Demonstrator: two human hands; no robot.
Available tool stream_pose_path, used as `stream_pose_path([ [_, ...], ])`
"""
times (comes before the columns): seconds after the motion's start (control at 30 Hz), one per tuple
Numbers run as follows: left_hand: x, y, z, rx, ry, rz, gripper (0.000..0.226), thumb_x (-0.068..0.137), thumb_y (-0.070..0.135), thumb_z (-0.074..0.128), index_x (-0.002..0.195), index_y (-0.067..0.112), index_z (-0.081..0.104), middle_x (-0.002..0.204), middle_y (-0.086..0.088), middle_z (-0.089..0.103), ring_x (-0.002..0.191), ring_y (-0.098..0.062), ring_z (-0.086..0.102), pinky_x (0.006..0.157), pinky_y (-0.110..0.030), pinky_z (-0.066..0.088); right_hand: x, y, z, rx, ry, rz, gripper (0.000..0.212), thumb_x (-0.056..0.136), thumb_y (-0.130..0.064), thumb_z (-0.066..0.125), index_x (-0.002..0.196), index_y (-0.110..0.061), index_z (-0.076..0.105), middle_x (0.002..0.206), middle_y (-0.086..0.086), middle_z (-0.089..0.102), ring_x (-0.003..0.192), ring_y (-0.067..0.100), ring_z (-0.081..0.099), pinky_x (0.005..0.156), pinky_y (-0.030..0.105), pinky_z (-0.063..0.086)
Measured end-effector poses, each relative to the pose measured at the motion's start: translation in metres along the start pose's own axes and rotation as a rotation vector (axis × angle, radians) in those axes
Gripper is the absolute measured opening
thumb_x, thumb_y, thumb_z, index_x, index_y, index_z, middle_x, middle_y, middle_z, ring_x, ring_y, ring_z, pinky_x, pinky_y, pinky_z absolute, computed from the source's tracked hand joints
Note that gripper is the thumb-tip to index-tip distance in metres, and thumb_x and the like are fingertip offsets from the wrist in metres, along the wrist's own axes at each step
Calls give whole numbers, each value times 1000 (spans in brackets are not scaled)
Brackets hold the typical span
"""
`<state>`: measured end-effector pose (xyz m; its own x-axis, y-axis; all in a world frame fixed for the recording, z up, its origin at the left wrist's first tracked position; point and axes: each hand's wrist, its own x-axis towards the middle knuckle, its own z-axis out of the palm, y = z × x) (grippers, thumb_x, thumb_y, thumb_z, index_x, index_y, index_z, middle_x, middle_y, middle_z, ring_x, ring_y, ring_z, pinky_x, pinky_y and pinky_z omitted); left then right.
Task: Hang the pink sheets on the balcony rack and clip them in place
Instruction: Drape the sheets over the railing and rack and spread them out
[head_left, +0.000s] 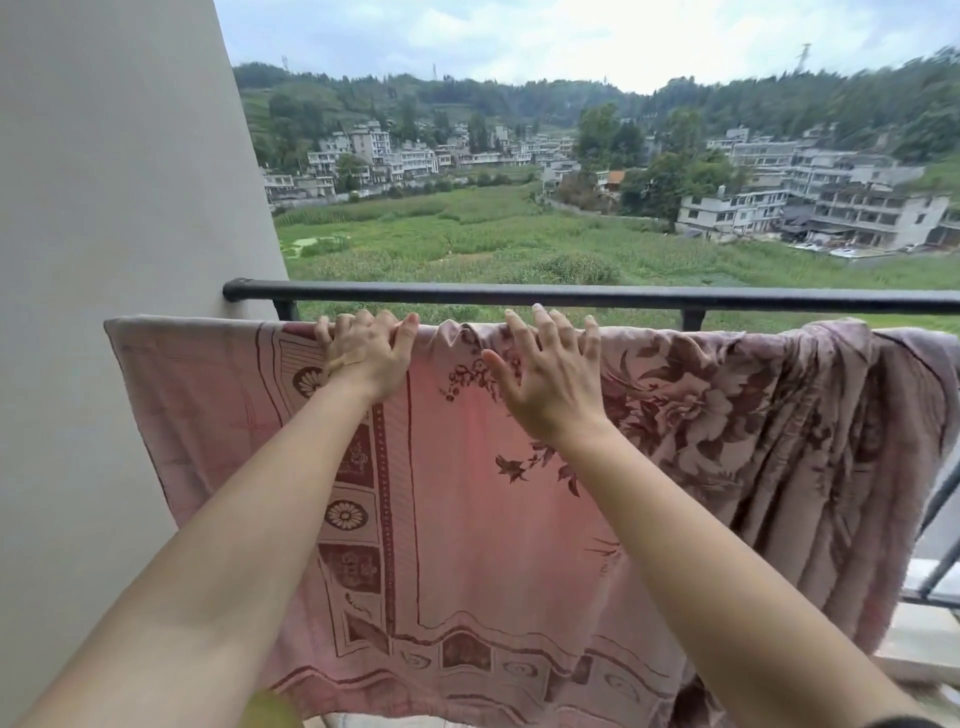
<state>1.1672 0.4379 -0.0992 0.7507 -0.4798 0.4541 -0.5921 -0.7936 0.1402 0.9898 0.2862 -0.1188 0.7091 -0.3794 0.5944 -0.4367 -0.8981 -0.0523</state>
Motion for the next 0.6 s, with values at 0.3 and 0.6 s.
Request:
stream_pose_path([
  [0.3, 15, -11, 5, -12, 140, 77, 73, 92, 71, 5, 62, 22, 48, 76, -2, 52, 79, -20, 43, 88, -41, 28, -10, 108, -11, -310, 133, 4, 53, 99, -61, 28, 109, -14, 49, 85, 12, 52, 80, 28, 50, 85, 45, 41],
  [0.6, 5, 6, 9, -93, 232, 36, 65, 99, 55, 16, 93, 16, 67, 104, -11, 69, 99, -29, 59, 106, -50, 26, -20, 109, -14, -197, 209, 80, 61, 99, -61, 29, 131, -16, 54, 117, 15, 60, 114, 31, 54, 113, 50, 25],
])
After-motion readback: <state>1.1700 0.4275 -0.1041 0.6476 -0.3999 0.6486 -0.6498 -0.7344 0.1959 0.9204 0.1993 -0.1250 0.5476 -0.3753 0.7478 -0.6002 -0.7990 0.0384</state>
